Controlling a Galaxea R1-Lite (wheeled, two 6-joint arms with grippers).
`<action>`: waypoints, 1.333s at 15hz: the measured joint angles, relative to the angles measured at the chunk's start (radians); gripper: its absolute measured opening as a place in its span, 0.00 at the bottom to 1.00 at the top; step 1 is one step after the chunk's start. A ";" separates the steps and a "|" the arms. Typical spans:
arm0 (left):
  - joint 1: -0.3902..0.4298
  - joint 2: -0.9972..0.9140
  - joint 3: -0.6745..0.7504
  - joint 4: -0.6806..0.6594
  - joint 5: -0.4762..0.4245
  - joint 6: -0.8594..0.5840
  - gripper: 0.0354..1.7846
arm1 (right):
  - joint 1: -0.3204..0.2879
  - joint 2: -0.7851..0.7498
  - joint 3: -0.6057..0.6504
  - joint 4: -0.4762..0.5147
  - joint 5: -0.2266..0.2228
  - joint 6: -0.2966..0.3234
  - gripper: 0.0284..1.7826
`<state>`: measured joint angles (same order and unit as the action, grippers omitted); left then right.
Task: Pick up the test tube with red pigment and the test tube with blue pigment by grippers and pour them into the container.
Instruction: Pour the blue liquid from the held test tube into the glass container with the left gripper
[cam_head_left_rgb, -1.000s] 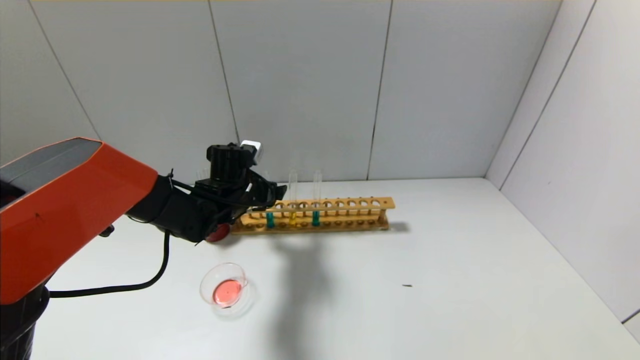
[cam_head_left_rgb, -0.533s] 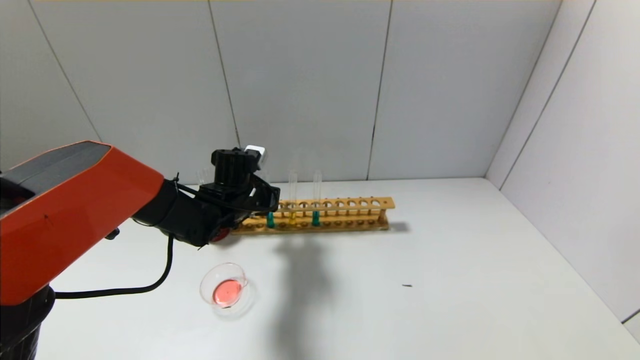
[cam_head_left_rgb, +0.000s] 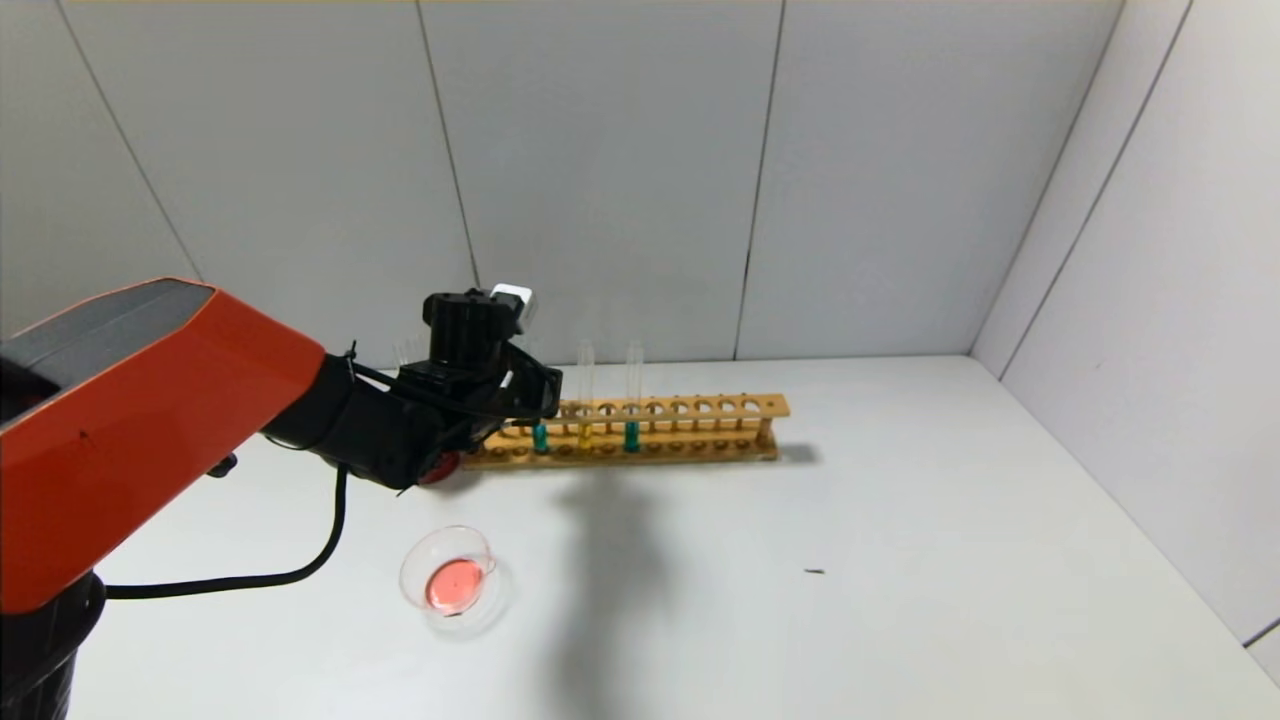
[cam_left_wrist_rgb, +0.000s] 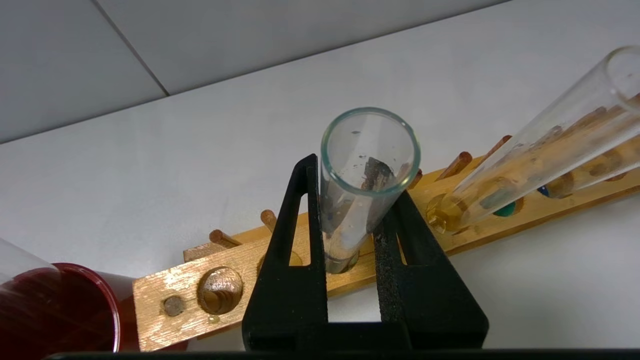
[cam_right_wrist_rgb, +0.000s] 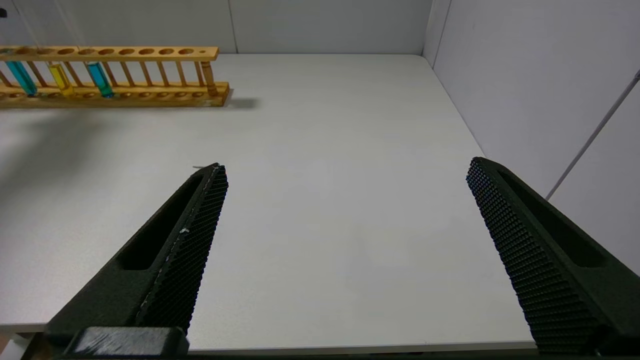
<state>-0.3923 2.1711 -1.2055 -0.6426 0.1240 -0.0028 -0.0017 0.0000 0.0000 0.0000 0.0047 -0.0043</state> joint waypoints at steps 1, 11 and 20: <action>-0.001 -0.009 -0.003 0.004 0.000 0.001 0.16 | 0.000 0.000 0.000 0.000 0.000 0.000 0.98; 0.002 -0.240 -0.194 0.302 -0.009 0.038 0.16 | 0.000 0.000 0.000 0.000 0.000 0.000 0.98; 0.022 -0.584 0.294 0.494 -0.024 0.284 0.16 | 0.000 0.000 0.000 0.000 0.000 0.000 0.98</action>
<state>-0.3704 1.5870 -0.9115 -0.1489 0.1004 0.2817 -0.0017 0.0000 0.0000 0.0000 0.0047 -0.0043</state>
